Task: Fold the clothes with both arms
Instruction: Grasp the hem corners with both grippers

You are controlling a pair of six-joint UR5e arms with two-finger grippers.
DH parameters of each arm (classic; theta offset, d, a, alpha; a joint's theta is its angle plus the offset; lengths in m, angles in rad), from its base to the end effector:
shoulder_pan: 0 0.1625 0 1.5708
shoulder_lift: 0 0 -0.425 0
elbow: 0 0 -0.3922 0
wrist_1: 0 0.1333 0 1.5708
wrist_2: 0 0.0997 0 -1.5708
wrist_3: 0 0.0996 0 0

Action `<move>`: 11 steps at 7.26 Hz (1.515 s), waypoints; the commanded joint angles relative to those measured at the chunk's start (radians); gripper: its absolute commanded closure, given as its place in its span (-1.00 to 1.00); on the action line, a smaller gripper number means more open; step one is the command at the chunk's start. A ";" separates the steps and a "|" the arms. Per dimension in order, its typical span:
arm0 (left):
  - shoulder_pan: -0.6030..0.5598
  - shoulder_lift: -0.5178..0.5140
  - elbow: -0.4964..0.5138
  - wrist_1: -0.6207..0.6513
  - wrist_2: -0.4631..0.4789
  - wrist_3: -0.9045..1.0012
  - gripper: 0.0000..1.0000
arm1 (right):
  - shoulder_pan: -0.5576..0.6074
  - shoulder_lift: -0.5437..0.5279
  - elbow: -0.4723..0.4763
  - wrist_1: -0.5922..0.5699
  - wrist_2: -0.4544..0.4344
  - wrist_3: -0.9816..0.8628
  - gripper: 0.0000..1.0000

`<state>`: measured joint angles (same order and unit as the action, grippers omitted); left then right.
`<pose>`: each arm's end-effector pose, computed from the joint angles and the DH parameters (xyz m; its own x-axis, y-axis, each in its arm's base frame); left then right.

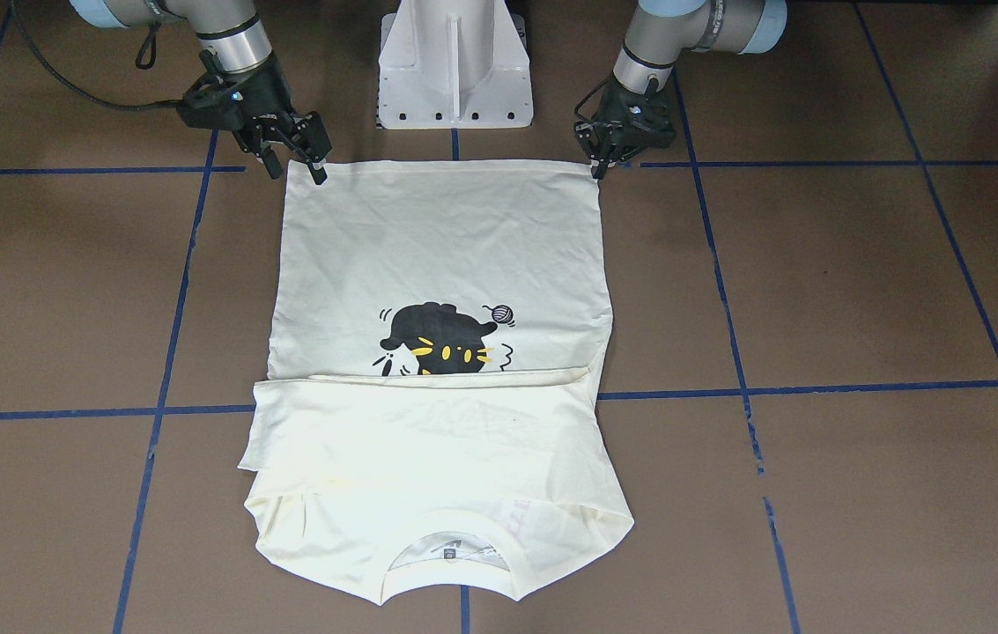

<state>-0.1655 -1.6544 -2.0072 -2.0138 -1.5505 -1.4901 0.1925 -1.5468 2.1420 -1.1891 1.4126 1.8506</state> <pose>0.4852 -0.2182 0.3662 0.5760 -0.0145 -0.8173 0.1351 0.9878 0.0777 -0.4350 -0.2366 0.3399 0.4403 0.3637 0.8209 -0.4564 0.8780 -0.1441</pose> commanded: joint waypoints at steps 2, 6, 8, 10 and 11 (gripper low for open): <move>-0.003 0.004 -0.062 0.036 0.003 0.002 1.00 | -0.048 -0.027 0.001 -0.001 -0.047 0.038 -0.69; -0.003 -0.002 -0.077 0.036 0.007 0.001 1.00 | -0.172 -0.107 -0.005 0.003 -0.092 0.124 -0.41; -0.006 -0.001 -0.079 0.038 0.029 0.002 1.00 | -0.206 -0.104 -0.016 0.003 -0.112 0.150 -0.06; -0.006 -0.001 -0.084 0.038 0.030 0.002 1.00 | -0.209 -0.095 -0.037 0.000 -0.109 0.147 -0.05; -0.006 0.001 -0.088 0.038 0.030 0.002 1.00 | -0.209 -0.090 -0.039 -0.001 -0.109 0.145 0.08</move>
<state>-0.1717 -1.6551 -2.0906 -1.9762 -1.5210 -1.4880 -0.0152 -1.6426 2.1086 -1.1884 1.3032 1.9975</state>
